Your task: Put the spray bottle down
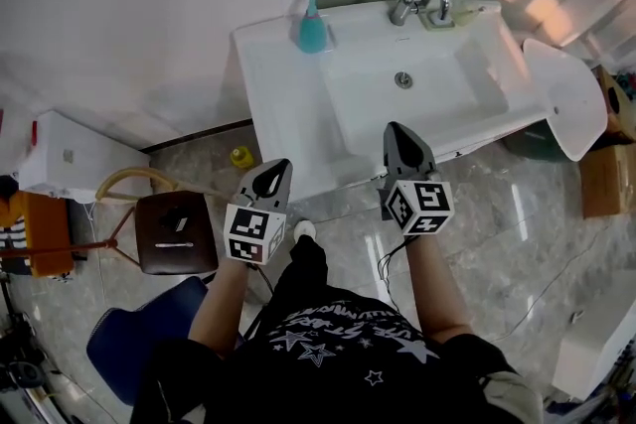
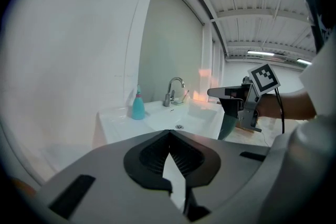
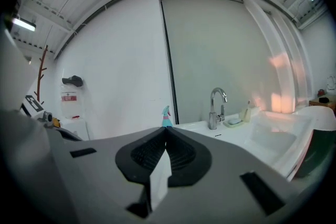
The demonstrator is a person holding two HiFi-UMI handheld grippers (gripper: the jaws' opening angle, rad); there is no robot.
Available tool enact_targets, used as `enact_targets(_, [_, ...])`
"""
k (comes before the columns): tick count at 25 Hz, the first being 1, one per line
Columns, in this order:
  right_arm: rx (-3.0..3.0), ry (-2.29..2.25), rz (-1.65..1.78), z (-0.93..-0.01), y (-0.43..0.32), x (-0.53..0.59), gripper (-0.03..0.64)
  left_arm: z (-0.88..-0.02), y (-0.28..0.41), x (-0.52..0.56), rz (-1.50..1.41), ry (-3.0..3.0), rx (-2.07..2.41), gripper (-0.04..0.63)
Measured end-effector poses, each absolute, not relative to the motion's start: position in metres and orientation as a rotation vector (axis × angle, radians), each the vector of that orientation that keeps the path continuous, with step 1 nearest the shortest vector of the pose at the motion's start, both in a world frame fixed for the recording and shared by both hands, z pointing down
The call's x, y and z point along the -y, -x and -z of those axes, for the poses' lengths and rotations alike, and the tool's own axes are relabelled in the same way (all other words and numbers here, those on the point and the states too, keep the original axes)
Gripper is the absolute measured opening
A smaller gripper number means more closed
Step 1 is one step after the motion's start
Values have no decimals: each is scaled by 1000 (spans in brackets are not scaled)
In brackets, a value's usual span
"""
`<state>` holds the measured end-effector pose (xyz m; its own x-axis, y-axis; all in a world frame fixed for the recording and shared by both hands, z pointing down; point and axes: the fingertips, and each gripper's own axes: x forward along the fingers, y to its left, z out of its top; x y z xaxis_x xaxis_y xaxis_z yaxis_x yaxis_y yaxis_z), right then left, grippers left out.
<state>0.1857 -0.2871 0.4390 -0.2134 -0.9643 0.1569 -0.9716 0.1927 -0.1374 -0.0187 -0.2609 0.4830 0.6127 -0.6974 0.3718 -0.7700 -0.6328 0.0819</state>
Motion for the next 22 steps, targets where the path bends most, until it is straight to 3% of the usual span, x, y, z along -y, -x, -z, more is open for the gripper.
enact_targets(22, [2457,-1887,-270,-431,-205,58,11,-464,-15,44,-398,-2643,1233,15])
